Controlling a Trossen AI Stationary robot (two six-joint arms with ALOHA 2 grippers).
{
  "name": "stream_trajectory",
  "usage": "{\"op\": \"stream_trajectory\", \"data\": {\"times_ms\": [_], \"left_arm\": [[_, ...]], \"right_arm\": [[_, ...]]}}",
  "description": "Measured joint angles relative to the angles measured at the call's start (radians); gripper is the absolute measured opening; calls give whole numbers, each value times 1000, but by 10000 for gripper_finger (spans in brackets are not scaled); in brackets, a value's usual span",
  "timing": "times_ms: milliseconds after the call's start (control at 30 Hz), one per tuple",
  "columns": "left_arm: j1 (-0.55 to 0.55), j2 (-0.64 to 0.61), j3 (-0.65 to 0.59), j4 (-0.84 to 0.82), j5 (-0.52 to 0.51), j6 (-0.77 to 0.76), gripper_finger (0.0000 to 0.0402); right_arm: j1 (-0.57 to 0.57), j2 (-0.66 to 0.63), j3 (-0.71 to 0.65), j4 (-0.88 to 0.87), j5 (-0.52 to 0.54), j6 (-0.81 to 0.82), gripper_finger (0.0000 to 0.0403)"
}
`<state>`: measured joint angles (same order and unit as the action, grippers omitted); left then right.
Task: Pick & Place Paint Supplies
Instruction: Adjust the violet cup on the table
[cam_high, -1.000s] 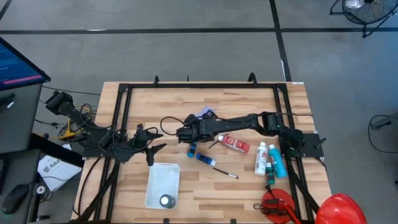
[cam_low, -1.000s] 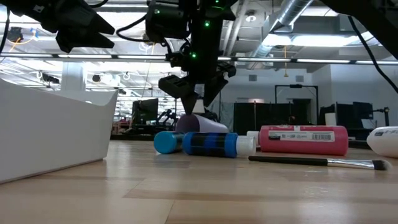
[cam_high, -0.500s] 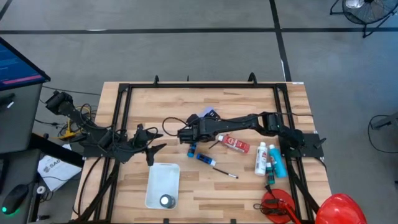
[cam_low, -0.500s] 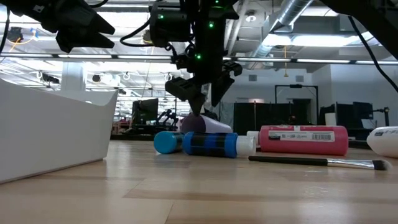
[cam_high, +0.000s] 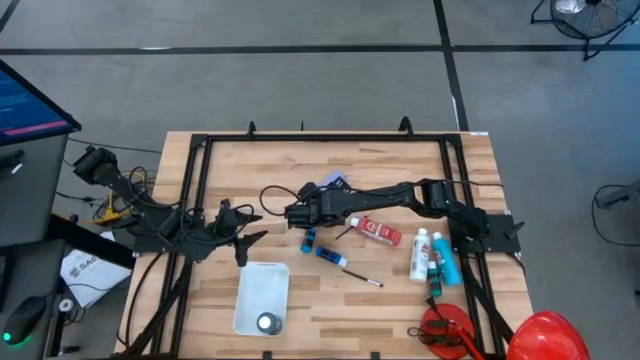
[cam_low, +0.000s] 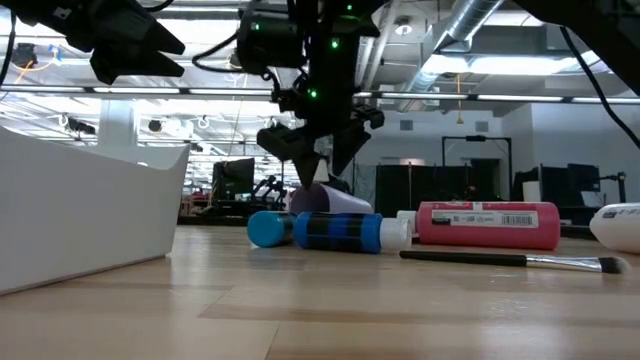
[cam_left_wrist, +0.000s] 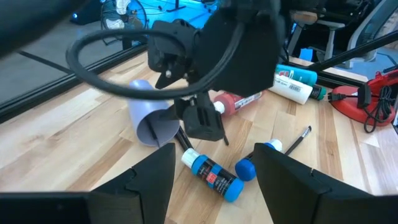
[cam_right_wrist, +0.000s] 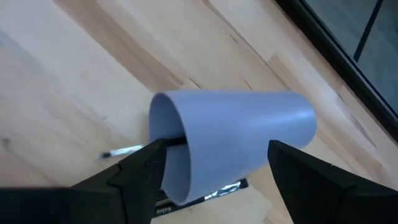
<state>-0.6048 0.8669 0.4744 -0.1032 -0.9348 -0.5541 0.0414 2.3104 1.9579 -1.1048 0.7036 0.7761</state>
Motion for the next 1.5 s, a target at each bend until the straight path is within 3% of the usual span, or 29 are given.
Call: {"op": "stream_trajectory", "data": {"times_ms": [1100,1267,1500], "left_arm": [[0,0,0,0,0,8,209],[0,0,0,0,0,8,209],[0,0,0,0,0,8,209]], "right_arm": [[-24,93,-1,-73,-15,71,268],[-25,93,-1,-73,-9,72,218],[-27,93,-1,-74,1,44,73]]}}
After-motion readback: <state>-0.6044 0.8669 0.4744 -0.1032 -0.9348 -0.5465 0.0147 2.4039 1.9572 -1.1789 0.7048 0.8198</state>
